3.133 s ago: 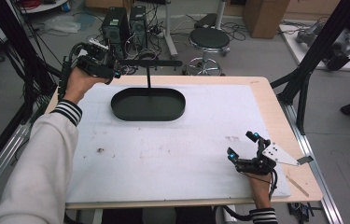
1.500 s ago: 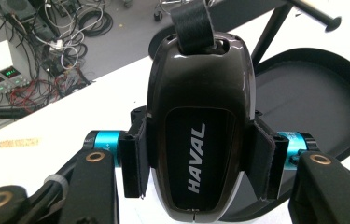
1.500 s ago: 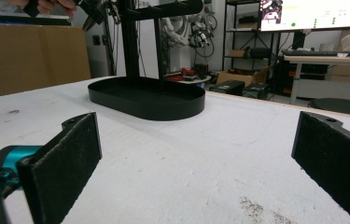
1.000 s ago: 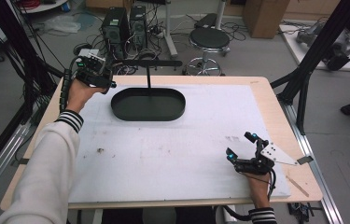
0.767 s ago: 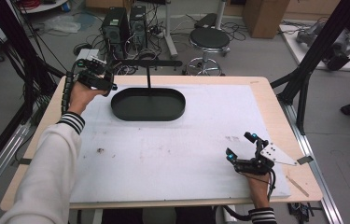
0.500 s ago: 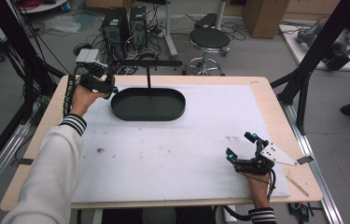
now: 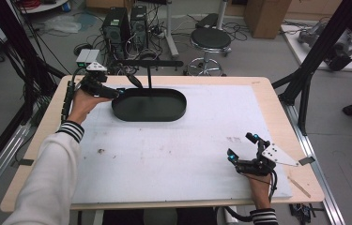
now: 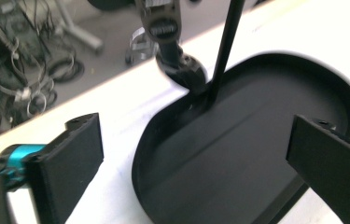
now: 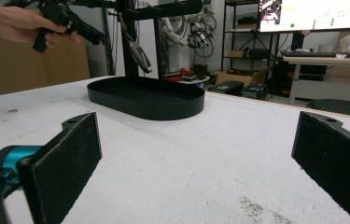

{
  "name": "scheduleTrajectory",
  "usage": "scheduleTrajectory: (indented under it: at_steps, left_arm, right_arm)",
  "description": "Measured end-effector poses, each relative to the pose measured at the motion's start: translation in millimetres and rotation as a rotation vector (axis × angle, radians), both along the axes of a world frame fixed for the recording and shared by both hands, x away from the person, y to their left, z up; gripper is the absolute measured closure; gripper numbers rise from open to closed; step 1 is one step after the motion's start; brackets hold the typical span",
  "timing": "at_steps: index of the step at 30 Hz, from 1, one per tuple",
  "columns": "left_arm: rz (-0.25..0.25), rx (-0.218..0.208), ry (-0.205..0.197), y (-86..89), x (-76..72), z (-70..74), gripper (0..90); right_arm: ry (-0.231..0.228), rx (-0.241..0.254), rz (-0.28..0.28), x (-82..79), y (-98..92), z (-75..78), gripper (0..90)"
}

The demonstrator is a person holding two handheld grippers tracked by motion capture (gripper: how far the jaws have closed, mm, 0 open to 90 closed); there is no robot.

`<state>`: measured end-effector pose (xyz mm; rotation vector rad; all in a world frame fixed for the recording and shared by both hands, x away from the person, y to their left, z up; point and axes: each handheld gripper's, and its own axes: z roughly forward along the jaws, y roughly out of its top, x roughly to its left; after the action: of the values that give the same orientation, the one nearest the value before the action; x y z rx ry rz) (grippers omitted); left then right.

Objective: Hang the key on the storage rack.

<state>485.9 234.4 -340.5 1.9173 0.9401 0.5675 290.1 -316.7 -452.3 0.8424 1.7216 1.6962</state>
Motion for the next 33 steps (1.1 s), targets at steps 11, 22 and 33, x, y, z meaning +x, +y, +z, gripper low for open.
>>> scheduleTrajectory:
  at_steps: [11,22,33]
  left_arm:
    - [-0.054,-0.065,-0.157,30.2,-66.9,-2.7,1.7]
    - [-0.058,-0.145,-0.287,53.9,-151.2,-48.2,1.7]
    - [-0.025,-0.274,-0.338,68.3,-200.1,-95.7,1.7]
  right_arm:
    - [-0.01,-0.009,-0.002,-1.0,0.8,-0.4,0.5]
    - [-0.012,-0.01,-0.003,-0.9,0.9,-0.4,0.5]
    - [-0.017,-0.018,-0.005,-2.2,1.8,-0.5,0.5]
